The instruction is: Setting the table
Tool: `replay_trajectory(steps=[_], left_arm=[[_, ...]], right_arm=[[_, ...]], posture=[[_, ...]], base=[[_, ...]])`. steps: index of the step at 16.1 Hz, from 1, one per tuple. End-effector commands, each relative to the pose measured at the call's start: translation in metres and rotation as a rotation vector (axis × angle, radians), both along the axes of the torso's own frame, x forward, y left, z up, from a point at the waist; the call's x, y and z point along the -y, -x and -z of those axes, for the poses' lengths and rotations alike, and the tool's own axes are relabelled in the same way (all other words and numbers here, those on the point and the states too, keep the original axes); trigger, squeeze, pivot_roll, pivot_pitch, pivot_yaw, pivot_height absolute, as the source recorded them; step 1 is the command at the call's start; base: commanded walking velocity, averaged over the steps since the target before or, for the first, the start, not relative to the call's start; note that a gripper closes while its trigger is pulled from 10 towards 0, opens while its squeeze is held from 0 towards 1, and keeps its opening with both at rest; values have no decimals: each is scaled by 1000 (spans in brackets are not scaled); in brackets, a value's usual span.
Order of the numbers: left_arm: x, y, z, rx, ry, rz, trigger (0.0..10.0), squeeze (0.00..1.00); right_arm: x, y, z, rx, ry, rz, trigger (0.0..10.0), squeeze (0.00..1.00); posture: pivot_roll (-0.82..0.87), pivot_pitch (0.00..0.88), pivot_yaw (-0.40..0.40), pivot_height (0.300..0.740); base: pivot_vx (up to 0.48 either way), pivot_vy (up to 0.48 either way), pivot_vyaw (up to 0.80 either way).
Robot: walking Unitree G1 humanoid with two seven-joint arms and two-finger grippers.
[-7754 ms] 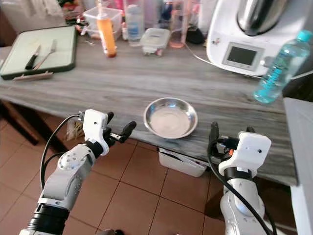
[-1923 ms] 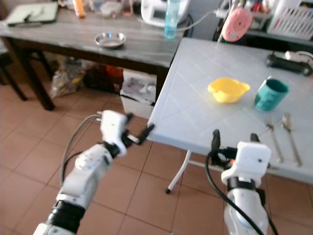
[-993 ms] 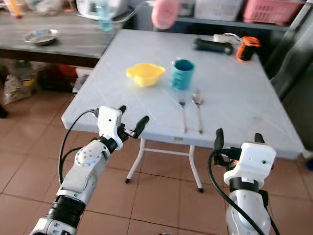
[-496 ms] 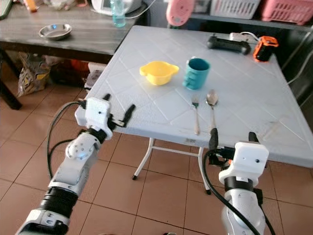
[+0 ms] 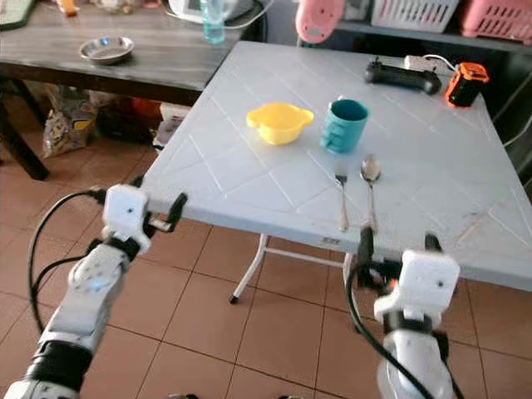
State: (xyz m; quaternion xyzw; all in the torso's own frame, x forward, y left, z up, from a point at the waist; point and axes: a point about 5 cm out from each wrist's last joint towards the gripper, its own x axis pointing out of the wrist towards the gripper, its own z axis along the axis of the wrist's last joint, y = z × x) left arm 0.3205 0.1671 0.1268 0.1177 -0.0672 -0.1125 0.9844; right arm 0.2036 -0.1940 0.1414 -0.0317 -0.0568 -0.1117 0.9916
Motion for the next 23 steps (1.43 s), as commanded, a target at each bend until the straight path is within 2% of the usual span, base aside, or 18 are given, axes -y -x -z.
replay_trajectory(steps=[1,4,8,23], left_arm=[[-3,2,-1,7,-10,-5,10000,0],[3,5,-3,3,26,38,10000,0],[11,-2,-14,29,53,62,10000,0],[30,-3,-11,-9,96,149,10000,0]], right_arm=[[1,2,0,6,4,4,10000,0],[2,1,1,1,11,-5,10000,0],[0,-4,-3,25,28,-17,10000,0],[-7,-2,0,17,20,-33,10000,0]], posture=[[80,126,1,740],[80,126,4,740],[81,121,12,740],[69,124,16,740]], base=[[0,0,0],[0,0,0],[277,0,0],[316,0,0]])
